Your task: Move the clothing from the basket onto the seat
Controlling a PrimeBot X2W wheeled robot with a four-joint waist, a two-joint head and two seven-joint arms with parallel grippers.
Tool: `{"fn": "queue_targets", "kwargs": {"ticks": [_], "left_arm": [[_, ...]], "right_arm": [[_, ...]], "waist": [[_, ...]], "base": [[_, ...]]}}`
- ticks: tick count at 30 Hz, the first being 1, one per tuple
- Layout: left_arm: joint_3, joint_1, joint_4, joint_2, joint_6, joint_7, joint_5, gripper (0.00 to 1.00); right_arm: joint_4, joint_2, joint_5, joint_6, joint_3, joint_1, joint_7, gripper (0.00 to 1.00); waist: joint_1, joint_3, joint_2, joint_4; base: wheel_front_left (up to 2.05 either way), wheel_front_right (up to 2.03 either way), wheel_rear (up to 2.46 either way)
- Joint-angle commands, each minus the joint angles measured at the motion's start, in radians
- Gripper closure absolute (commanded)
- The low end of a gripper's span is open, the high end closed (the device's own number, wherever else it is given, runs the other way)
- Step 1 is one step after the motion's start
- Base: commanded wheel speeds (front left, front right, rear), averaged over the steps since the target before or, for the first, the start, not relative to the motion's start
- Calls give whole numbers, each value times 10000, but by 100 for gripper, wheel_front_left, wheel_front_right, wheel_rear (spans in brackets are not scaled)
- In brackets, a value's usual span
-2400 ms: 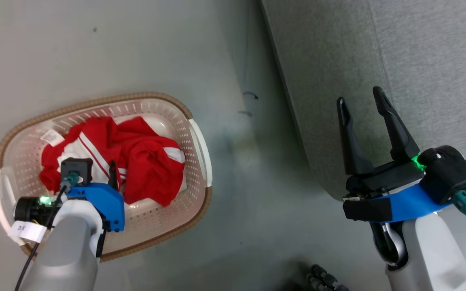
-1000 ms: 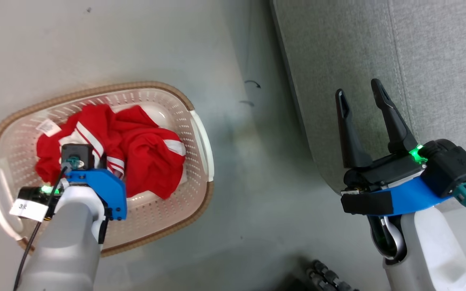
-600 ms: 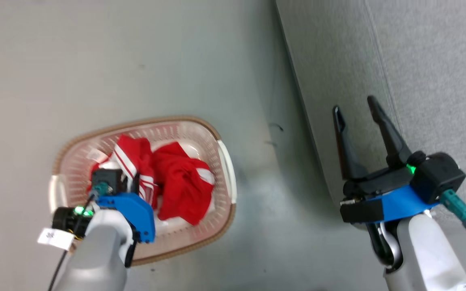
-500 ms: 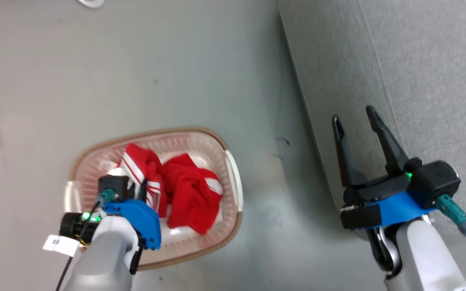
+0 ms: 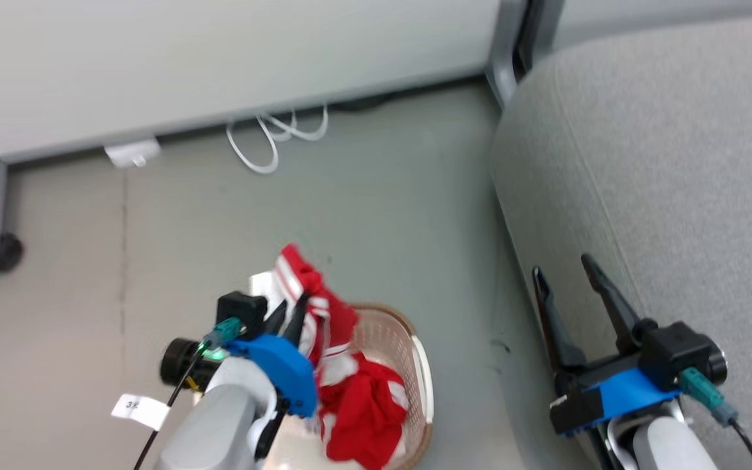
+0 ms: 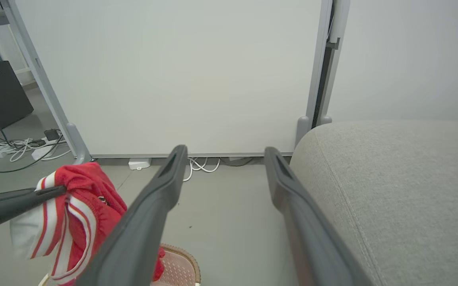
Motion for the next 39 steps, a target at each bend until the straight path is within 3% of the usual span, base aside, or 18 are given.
{"fn": "queue_targets", "kwargs": {"ticks": [1,10,20,39], "left_arm": [[-190,91,-370,-3,-4,29,-206,100],[-1379,-402,-2568,-4,356,687,-1285,100],[-2407,-1655,-4111,-3,847,1237,-2055,100],[-4048,-3003,-4809,-2,1649,965,-3442,100]], "right_arm": [[56,-32,-38,4,24,211,-38,0],[257,-32,-102,4,102,708,57,0],[225,-32,45,4,686,747,411,0],[252,-32,380,5,1791,120,971,0]], "waist": [[4,-778,-1,371],[4,-1600,-1,795],[4,-2055,-1,1037],[4,-2267,-1,1024]], "base": [[0,0,0],[0,0,0],[0,0,0],[0,0,0]]}}
